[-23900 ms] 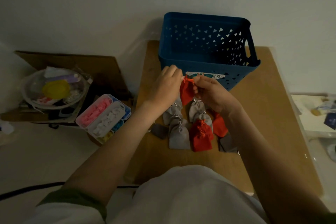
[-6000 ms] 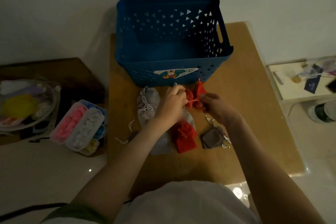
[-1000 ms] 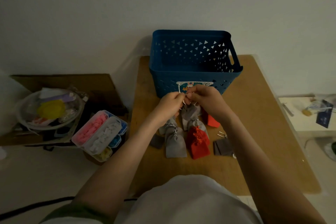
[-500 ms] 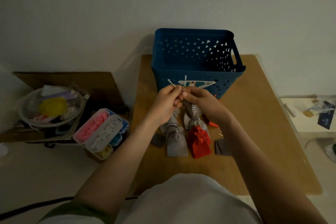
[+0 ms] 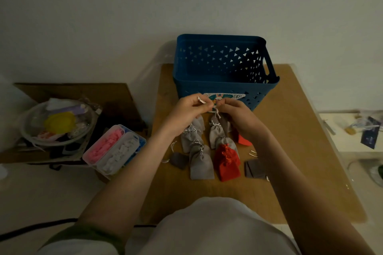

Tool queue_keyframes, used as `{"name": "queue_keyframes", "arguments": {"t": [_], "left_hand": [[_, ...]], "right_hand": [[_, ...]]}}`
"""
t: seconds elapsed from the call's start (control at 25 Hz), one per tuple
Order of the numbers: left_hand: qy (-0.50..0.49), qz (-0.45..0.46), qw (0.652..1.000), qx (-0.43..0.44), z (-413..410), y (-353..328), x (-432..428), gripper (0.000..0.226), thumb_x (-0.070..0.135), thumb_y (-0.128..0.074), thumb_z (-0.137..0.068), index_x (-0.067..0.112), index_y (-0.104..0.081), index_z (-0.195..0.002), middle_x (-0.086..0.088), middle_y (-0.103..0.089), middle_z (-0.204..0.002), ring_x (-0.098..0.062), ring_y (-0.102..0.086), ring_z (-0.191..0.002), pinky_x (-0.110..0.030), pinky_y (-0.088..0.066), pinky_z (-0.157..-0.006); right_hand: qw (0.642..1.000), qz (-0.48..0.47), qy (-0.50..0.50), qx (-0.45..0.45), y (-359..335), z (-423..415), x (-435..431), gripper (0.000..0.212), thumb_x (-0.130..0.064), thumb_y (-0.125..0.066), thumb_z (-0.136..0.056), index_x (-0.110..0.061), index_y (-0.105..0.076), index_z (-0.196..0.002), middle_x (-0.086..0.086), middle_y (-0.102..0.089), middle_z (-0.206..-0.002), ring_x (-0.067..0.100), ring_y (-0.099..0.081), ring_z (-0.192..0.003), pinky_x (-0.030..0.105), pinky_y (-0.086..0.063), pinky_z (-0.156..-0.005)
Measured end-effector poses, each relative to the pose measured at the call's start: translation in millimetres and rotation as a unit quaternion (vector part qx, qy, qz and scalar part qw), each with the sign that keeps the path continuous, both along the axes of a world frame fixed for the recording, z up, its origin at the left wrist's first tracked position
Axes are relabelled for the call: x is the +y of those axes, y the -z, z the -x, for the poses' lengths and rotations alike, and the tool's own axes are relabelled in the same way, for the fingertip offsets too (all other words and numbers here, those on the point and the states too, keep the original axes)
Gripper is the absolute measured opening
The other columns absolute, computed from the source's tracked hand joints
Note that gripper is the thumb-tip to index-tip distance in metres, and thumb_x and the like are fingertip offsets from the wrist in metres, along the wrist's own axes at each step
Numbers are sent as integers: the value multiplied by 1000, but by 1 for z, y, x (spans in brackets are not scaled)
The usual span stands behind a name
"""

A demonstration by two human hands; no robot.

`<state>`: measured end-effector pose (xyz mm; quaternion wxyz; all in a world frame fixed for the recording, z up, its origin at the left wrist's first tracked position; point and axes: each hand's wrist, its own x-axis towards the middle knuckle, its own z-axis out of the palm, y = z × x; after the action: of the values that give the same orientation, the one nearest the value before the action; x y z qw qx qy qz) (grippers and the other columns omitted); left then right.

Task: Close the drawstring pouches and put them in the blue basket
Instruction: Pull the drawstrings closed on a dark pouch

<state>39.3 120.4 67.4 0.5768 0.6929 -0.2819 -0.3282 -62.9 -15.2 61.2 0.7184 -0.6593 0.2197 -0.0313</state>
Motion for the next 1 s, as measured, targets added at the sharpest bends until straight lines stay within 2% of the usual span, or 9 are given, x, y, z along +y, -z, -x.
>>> {"name": "queue_keyframes", "arguments": {"t": [0.12,0.2,0.28,0.36,0.44,0.64,0.8,0.88,1.0], "left_hand": [[34,-81,986,-142,-2,-5,0,3,16,-66,-87,19,-67,-87,12,-60,-72,8,-51,-58,-13,-37,-58],[22,-152,944,-294,-1,-8,-5,3,15,-64,-88,16,-65,-90,10,-59,-77,6,-50,-64,-13,-33,-56],[7,-202,889,-412,4,-7,-12,5,14,-57,-91,11,-60,-95,-1,-62,-92,-9,-54,-85,-18,-33,-66],[-20,-210,841,-498,10,-1,-16,8,12,-51,-94,7,-55,-98,-9,-61,-98,-24,-53,-94,-26,-33,-69],[-36,-167,817,-551,14,6,-14,6,7,-52,-91,3,-55,-95,-14,-62,-90,-29,-56,-87,-28,-33,-66],[-36,-48,807,-587,10,11,-6,6,8,-55,-89,4,-59,-87,-11,-63,-79,-25,-56,-74,-29,-42,-59],[-40,-37,821,-569,7,14,-1,24,23,-44,-92,6,-60,-85,-8,-63,-77,-24,-56,-74,-27,-43,-63],[-38,-27,834,-549,5,13,0,29,26,-42,-92,5,-61,-85,-8,-64,-77,-25,-57,-75,-32,-47,-62],[-38,-22,841,-539,5,15,2,26,24,-48,-91,4,-63,-85,-8,-65,-78,-24,-59,-74,-23,-42,-62]], "right_hand": [[999,39,16,13,0,-1,3,13,-7,-55,-91,-12,-53,-78,2,-53,-68,11,-51,-59,25,-41,-63],[997,72,12,18,2,-2,7,12,-9,-58,-90,-12,-54,-79,2,-54,-72,11,-53,-66,26,-43,-67],[995,98,13,18,4,-4,13,10,-10,-59,-90,-12,-53,-82,2,-54,-75,11,-53,-68,26,-44,-67],[994,107,30,3,6,-7,17,9,-12,-59,-91,-13,-52,-85,4,-55,-79,15,-55,-74,32,-45,-72],[996,70,44,-19,7,-8,17,4,-15,-58,-93,-13,-55,-91,8,-59,-87,21,-57,-84,40,-47,-81],[994,-80,-9,-76,7,-11,16,29,-18,-36,-103,-8,-61,-113,14,-65,-106,24,-62,-100,35,-48,-90],[997,-57,-19,-47,10,-12,15,27,-17,-40,-102,-10,-63,-91,8,-64,-87,22,-57,-86,35,-44,-83],[998,-36,-22,-35,12,-12,10,22,-15,-44,-100,-10,-63,-90,11,-62,-87,22,-55,-84,35,-44,-80],[999,-2,-20,-27,15,-10,3,13,-14,-50,-97,-9,-61,-92,11,-61,-86,20,-58,-80,34,-47,-77]]}}
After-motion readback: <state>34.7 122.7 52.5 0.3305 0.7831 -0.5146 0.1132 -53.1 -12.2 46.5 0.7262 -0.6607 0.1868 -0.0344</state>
